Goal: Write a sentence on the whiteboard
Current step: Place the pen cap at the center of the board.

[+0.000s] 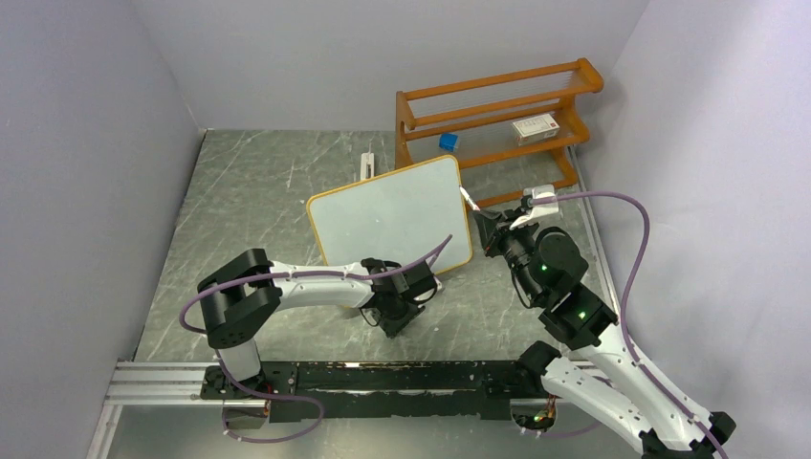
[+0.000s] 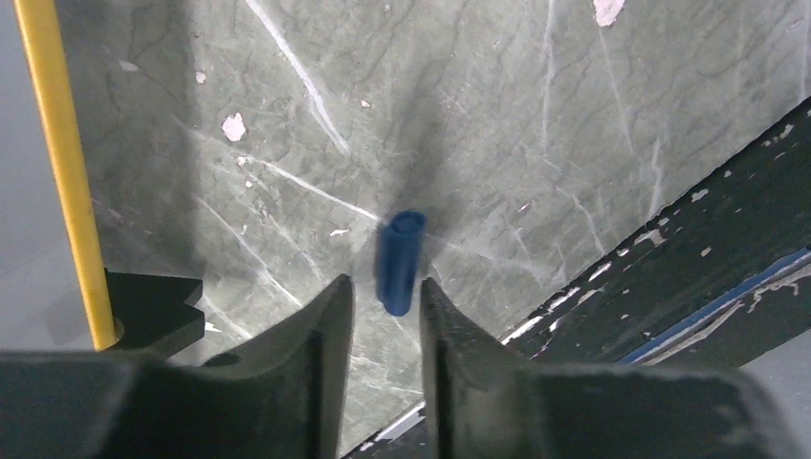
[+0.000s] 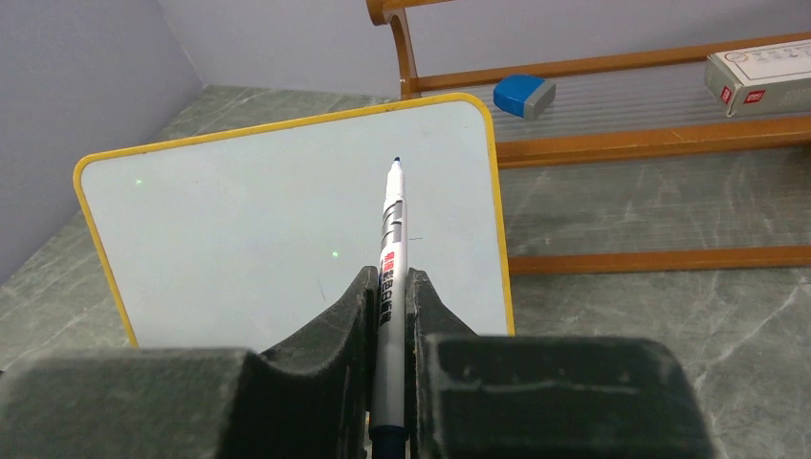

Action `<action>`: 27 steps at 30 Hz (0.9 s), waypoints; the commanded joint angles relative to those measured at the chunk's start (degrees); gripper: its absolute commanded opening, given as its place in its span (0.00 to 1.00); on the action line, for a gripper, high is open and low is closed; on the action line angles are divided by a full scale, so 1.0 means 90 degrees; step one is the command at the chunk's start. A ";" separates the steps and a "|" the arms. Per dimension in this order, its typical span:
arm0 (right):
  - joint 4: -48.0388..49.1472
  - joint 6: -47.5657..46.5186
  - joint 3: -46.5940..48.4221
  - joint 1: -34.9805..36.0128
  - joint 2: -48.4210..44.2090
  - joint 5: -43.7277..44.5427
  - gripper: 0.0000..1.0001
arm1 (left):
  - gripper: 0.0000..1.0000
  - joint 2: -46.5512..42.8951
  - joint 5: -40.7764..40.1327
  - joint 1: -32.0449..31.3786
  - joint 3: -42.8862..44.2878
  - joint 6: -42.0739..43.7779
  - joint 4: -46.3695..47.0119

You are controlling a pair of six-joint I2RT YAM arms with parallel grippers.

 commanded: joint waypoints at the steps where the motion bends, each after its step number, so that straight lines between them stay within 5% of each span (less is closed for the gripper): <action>1: 0.0026 -0.0091 -0.0055 0.0005 -0.0038 0.0094 0.00 | 0.40 -0.0106 -0.0015 -0.0053 0.0207 0.0014 -0.0039; 10: -0.0020 -0.0089 0.0027 0.0003 0.0004 0.0057 0.00 | 0.65 -0.0984 -0.0374 -0.0053 0.0517 -0.0058 -0.0105; 12: -0.0049 -0.0082 0.0059 0.0002 0.0002 0.0050 0.00 | 0.84 -0.1301 -0.0413 -0.0053 0.0577 -0.0058 -0.0031; 15: -0.0043 -0.0088 0.0112 0.0005 -0.0017 0.0063 0.00 | 0.88 -0.1680 -0.0658 -0.0053 0.0683 -0.0074 0.0059; 16: -0.0051 -0.0104 0.0141 0.0003 -0.0010 0.0078 0.00 | 0.96 -0.1770 -0.0755 -0.0048 0.0720 -0.0058 0.0069; 27: -0.0181 -0.0222 0.0551 0.0004 0.0146 0.0292 0.00 | 0.99 -0.2845 -0.1431 0.0635 0.1285 0.0306 0.0121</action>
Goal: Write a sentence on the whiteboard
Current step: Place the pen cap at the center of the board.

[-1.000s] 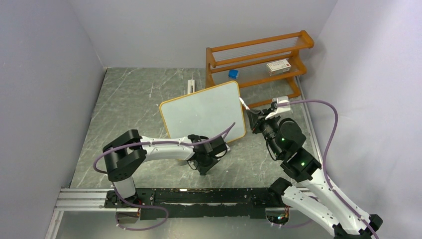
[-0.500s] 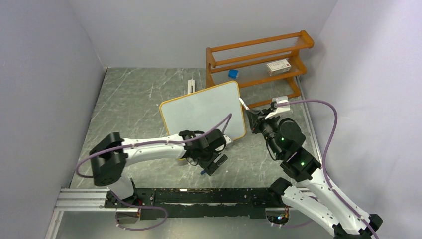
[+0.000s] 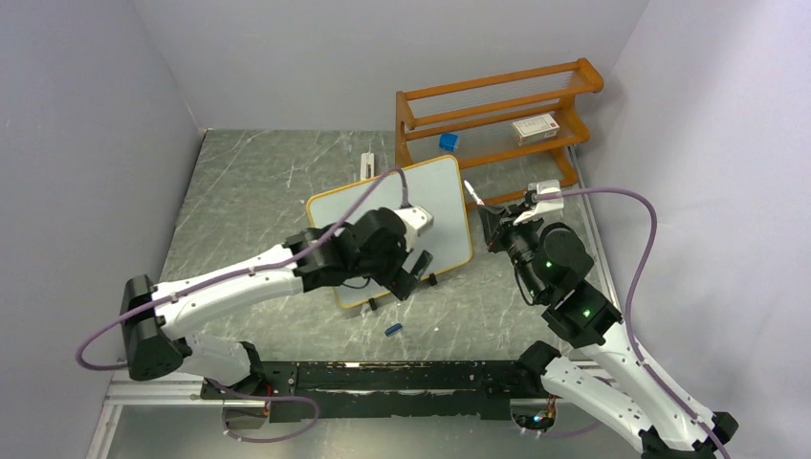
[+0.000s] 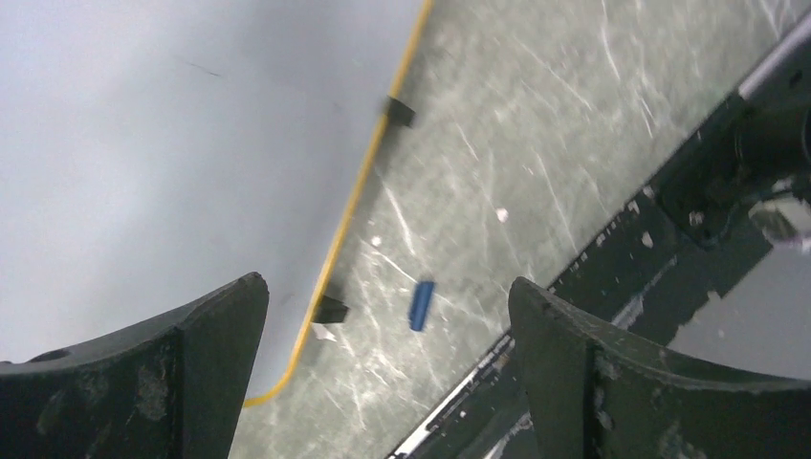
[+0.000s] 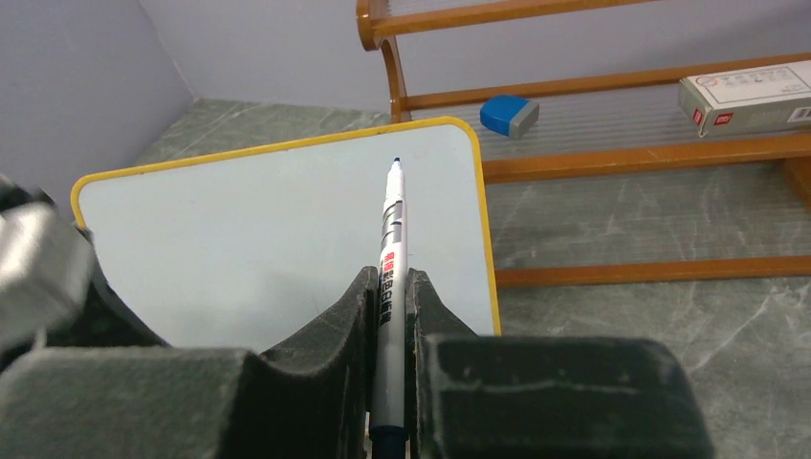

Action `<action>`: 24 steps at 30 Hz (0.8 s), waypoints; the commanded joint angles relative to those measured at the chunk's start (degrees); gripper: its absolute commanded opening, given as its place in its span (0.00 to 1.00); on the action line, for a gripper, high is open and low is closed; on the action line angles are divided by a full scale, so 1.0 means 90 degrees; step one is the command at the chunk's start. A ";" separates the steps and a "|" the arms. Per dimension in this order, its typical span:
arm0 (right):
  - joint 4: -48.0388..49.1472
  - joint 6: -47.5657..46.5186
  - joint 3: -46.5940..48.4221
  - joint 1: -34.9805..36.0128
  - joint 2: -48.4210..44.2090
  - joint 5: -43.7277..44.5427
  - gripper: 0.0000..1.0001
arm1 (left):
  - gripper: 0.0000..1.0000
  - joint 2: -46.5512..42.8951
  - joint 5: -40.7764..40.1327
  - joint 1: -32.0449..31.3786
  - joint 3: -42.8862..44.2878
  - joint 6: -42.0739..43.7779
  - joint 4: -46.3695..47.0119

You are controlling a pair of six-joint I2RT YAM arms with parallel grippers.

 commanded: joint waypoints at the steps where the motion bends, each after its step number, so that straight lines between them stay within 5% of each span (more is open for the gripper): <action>1: -0.0057 -0.0093 0.0274 0.0004 0.0089 0.0120 0.00 | 0.96 -0.0617 -0.0475 0.0454 0.0320 0.0349 0.0251; 17: -0.0037 -0.0178 0.0501 0.0004 0.0621 -0.0434 0.00 | 0.98 -0.1621 0.1480 0.3950 0.0515 0.0682 0.0933; 24: 0.0041 -0.0334 0.0679 0.0015 0.0987 -0.1001 0.00 | 0.97 -0.1807 0.3752 0.6175 -0.0268 0.0492 0.1581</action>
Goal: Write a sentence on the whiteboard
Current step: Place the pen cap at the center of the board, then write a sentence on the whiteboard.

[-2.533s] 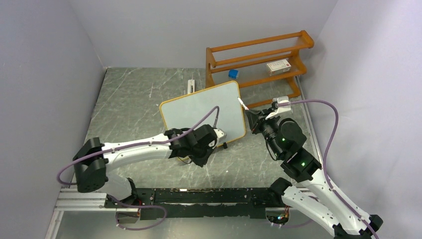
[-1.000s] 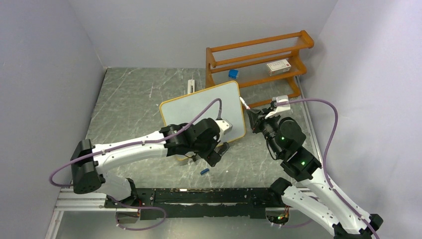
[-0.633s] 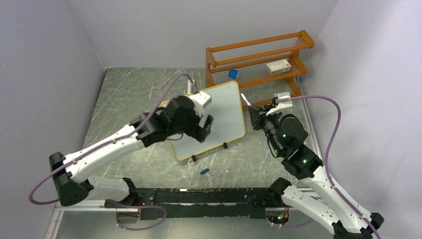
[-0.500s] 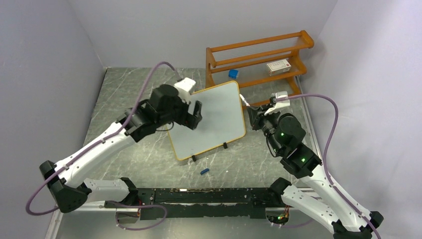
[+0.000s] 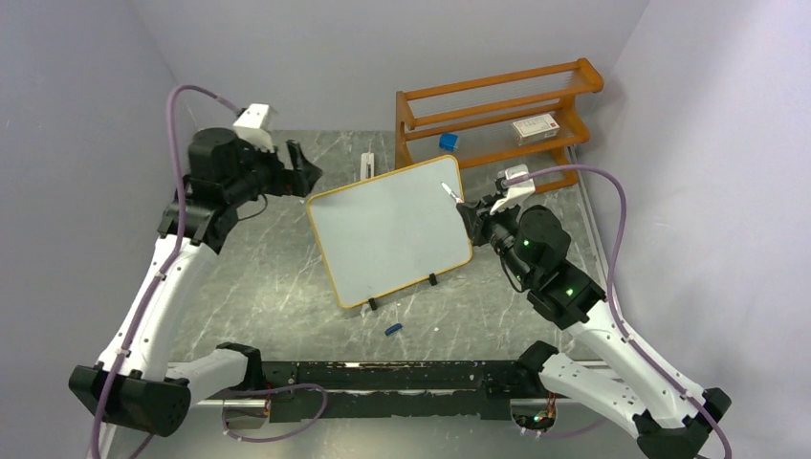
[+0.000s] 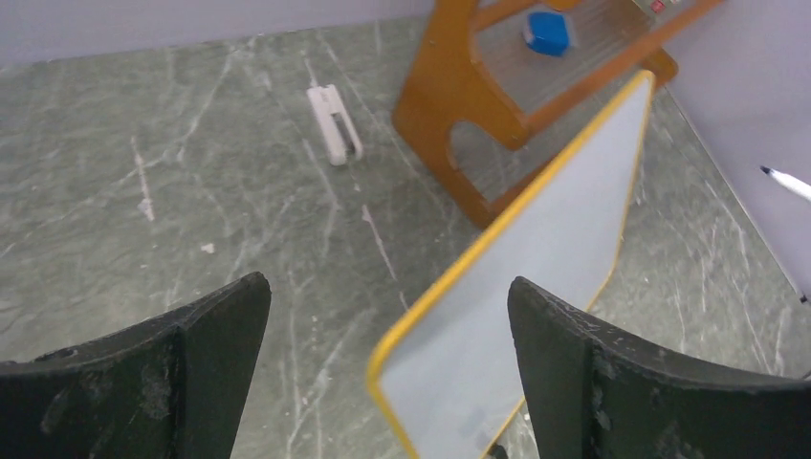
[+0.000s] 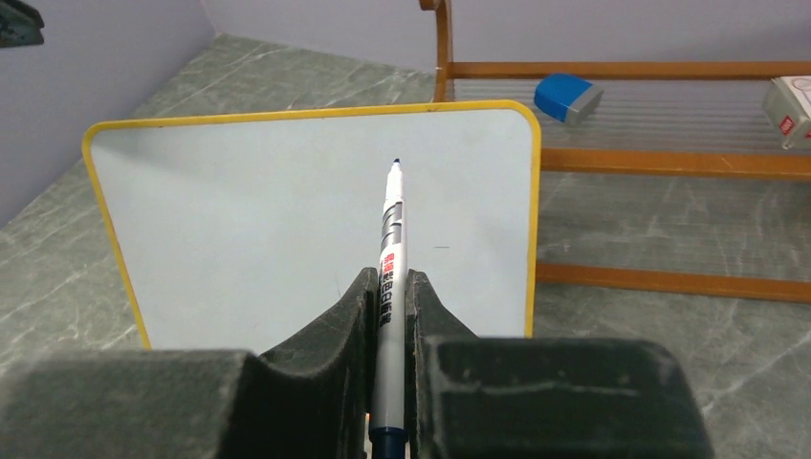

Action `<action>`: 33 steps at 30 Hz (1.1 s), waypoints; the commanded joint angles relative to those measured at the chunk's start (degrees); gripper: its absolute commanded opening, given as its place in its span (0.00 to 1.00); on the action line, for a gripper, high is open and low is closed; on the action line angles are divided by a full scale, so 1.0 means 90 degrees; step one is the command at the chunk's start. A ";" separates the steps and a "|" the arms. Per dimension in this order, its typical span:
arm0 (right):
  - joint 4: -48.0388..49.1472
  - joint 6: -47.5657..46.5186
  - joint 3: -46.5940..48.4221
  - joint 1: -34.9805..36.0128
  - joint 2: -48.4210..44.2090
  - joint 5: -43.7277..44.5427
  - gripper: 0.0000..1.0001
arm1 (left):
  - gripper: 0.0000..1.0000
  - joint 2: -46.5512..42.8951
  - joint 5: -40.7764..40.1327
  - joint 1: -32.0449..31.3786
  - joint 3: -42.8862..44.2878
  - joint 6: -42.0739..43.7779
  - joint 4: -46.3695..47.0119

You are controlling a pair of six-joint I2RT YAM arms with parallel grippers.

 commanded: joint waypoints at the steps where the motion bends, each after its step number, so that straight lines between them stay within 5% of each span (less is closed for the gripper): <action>1: 0.0172 -0.0197 0.0229 0.0015 0.0134 -0.0481 0.00 | 0.96 -0.0083 0.2028 0.1256 -0.0535 -0.0161 0.0673; 10: 0.0369 -0.0201 0.0180 0.0032 0.0383 -0.1235 0.00 | 0.89 0.0167 0.4773 0.2319 -0.1609 -0.0733 0.2311; 19: 0.0669 -0.0235 0.0078 0.0428 0.0627 -0.1448 0.00 | 0.83 0.0873 0.5396 0.2329 -0.1687 -0.0345 0.2460; 33: 0.0971 -0.0356 0.0176 0.1128 0.1091 -0.1122 0.00 | 0.44 0.1570 0.6216 0.1898 -0.1662 -0.0440 0.2826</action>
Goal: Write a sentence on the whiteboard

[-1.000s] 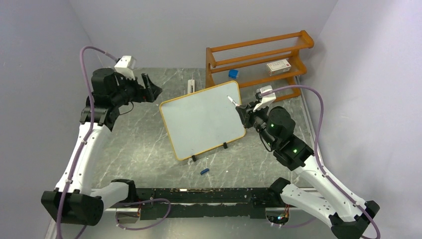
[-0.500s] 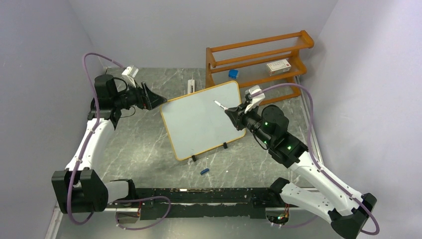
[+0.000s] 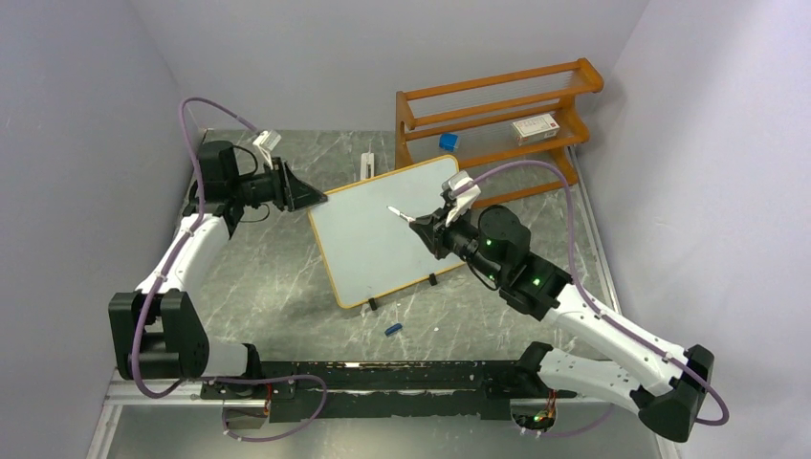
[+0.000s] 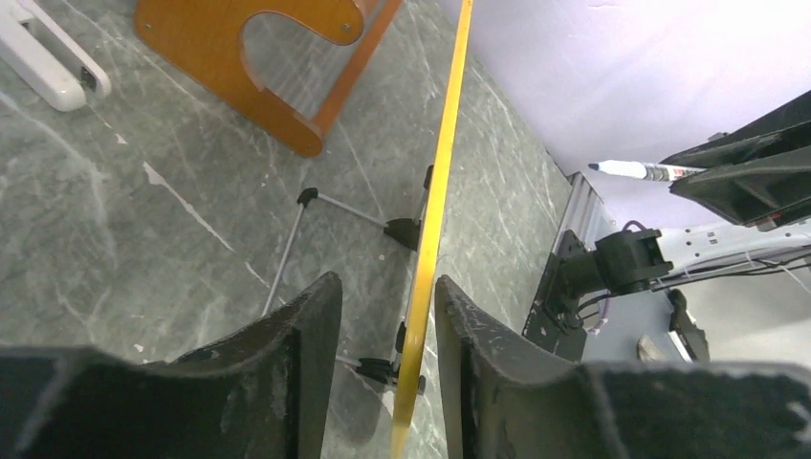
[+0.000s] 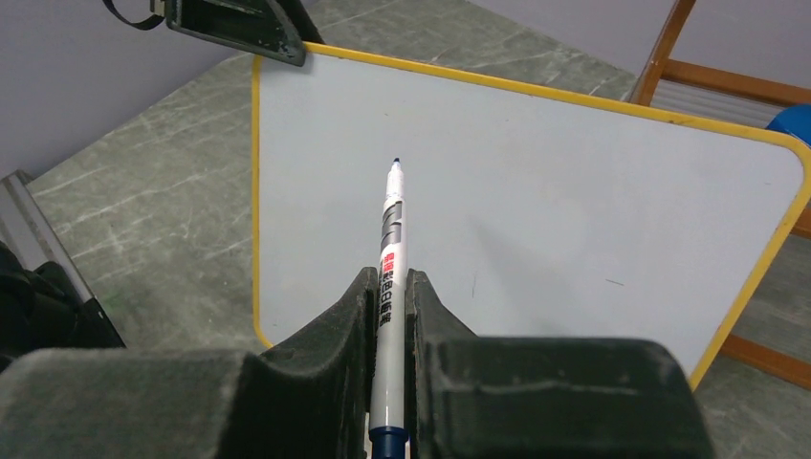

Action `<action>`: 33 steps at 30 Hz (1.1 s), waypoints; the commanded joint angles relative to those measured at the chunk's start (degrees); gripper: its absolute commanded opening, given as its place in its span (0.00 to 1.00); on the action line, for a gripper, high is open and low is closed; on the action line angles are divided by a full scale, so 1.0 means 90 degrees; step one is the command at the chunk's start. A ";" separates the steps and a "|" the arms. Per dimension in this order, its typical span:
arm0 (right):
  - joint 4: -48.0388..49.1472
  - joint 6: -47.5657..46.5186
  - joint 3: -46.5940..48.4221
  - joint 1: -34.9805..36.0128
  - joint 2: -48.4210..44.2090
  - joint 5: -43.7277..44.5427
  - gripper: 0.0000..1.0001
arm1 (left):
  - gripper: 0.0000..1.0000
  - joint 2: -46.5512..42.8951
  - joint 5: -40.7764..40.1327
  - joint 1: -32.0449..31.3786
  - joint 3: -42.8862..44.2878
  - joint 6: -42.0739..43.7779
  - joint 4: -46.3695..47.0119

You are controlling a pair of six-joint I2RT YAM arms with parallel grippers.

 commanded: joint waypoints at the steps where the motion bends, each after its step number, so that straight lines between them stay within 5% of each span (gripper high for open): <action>1: 0.0325 -0.0098 0.0144 0.0140 0.0113 0.0095 0.00 | 0.41 0.0157 0.0449 -0.0223 0.0168 0.0146 0.0231; 19: 0.0412 -0.0497 0.0477 0.1358 0.0776 0.1153 0.00 | 0.06 -0.0583 0.0623 -0.0445 -0.0999 -0.0295 0.1313; 33: 0.0760 -0.1067 0.1188 0.2839 0.2120 0.3107 0.00 | 0.05 -0.0753 0.0199 -0.0576 -0.0992 0.0293 0.0685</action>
